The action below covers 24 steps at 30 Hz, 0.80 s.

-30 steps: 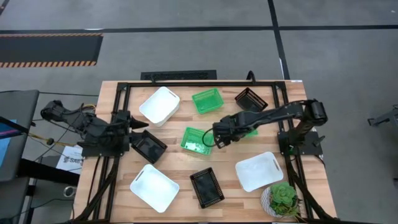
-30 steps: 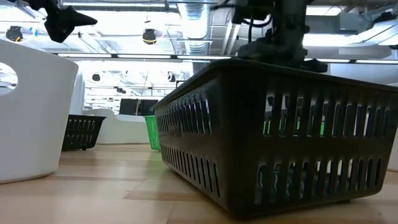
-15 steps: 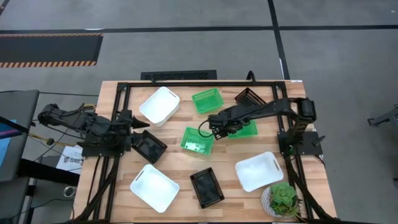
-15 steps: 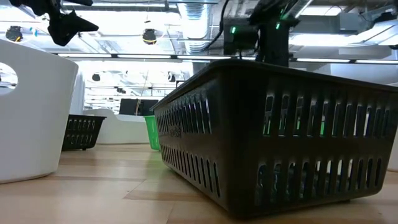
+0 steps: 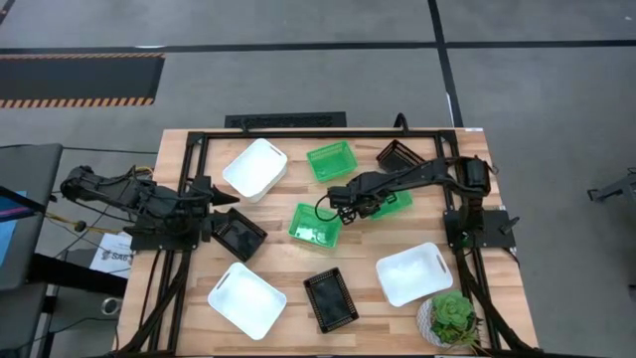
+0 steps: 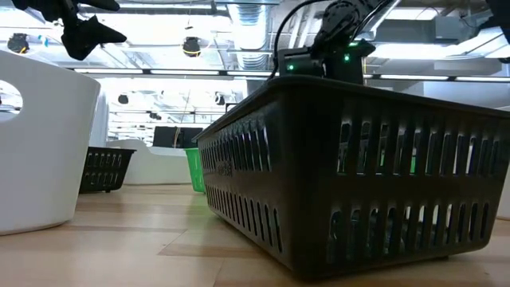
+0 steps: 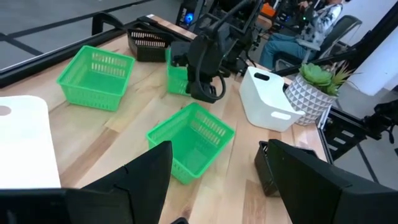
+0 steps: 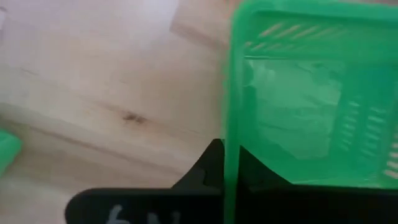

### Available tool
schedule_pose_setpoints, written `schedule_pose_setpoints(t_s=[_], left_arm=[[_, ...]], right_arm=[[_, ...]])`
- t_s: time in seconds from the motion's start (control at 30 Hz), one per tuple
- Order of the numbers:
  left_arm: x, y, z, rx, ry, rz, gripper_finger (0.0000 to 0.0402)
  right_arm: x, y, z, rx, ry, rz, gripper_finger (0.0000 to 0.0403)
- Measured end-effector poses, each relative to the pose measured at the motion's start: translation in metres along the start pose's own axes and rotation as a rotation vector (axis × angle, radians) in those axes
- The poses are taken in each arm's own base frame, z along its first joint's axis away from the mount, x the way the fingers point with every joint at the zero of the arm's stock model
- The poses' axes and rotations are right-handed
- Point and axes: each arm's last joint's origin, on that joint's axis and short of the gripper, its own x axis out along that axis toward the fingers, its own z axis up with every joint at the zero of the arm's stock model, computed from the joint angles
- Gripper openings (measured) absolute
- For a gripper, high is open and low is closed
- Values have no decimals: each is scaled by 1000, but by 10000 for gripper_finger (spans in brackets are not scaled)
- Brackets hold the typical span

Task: Stack baskets by color
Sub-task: Stack the bottom right green bin on top of the top green bin

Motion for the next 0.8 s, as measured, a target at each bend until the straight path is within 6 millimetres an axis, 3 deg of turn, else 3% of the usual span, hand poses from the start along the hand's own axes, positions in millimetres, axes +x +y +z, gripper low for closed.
schedule_pose_setpoints(t_s=[0.1,0.3,0.5,0.63,0.8], left_arm=[[0,0,0,0,2,-1,254],[0,0,0,1,3,0,254],[0,0,0,4,3,0,254],[0,0,0,3,2,0,254],[0,0,0,-4,2,0,254]], right_arm=[[-12,-1,-3,11,5,12,7],[-61,11,2,11,-88,100,4],[-116,21,35,11,-303,192,3],[-126,20,72,9,-372,204,2],[-111,24,115,1,-387,184,1]])
